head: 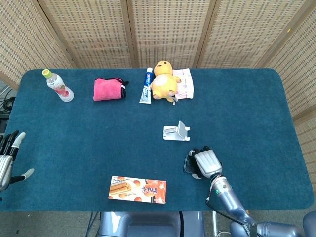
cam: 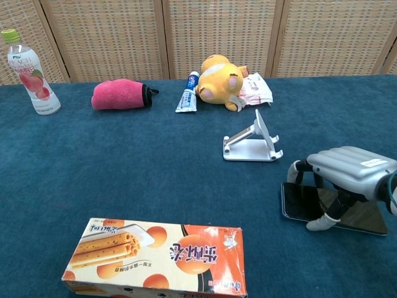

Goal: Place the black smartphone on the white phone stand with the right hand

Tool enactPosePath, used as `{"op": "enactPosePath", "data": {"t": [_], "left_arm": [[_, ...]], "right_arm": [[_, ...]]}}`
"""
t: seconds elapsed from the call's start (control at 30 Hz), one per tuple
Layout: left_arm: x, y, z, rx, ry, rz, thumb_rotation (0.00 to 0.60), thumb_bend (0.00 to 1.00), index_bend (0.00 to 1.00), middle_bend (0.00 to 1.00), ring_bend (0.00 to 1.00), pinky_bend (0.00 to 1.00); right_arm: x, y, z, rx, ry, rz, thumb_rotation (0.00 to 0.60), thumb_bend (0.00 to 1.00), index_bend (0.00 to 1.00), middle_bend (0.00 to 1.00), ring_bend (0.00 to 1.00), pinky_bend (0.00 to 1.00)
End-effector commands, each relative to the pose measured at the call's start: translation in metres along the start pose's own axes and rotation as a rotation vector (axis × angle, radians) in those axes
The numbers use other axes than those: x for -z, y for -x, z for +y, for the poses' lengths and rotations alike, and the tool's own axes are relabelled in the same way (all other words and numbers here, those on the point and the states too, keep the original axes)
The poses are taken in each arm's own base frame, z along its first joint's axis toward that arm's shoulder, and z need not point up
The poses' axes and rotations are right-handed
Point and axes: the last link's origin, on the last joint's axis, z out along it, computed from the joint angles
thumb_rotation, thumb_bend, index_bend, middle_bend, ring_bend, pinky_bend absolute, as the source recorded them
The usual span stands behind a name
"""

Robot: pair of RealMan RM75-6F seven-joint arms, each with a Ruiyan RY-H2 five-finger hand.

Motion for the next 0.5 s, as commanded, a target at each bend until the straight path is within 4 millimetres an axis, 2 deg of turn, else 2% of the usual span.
{"op": "enactPosePath", "data": {"t": [0.03,0.33,0.5], "left_arm": [[0.0,0.0,0.0,0.001,0.001,0.0,0.6,0.0,0.0,0.0,0.0,0.0],[0.001,-0.001,0.001,0.005,0.002,0.002,0.6,0.0,0.0,0.0,0.0,0.0],[0.001,-0.002,0.0,0.009,0.003,0.003,0.6,0.0,0.0,0.0,0.0,0.0]], "right_arm": [[0.005,-0.006,0.0,-0.03,-0.023,0.037,0.6,0.47,0.43,0.56,0.48,0.23],[0.019,-0.045,0.003,-0.189,-0.143,0.225,0.6,0.47,0.43,0.56,0.48,0.24],[0.013,-0.081,0.015,-0.304,-0.2,0.331,0.6,0.49,0.43,0.56,0.48,0.24]]}}
